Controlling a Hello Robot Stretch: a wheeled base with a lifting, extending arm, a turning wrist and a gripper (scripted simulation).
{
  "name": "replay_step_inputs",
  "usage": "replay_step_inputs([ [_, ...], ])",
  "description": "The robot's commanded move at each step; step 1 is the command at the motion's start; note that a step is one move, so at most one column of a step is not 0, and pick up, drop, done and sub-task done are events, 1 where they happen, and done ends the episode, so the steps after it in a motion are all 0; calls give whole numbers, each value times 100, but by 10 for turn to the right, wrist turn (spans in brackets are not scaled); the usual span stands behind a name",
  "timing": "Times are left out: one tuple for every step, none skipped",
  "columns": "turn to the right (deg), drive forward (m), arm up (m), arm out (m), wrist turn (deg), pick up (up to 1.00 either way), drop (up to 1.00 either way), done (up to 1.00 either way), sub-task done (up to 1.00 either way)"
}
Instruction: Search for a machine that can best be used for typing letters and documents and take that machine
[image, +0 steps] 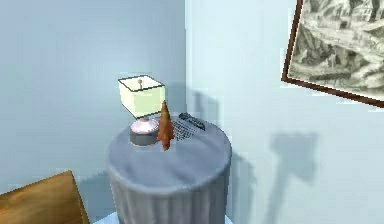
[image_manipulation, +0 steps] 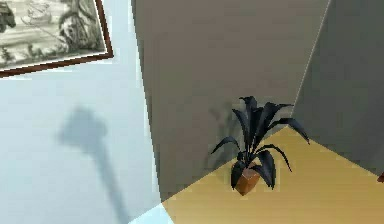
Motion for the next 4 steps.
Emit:
replay_step_inputs([
  [30,0,0,0,0,0,0,0,0],
  [0,35,0,0,0,0,0,0,0],
  [-450,0,0,0,0,0,0,0,0],
  [-450,0,0,0,0,0,0,0,0],
])
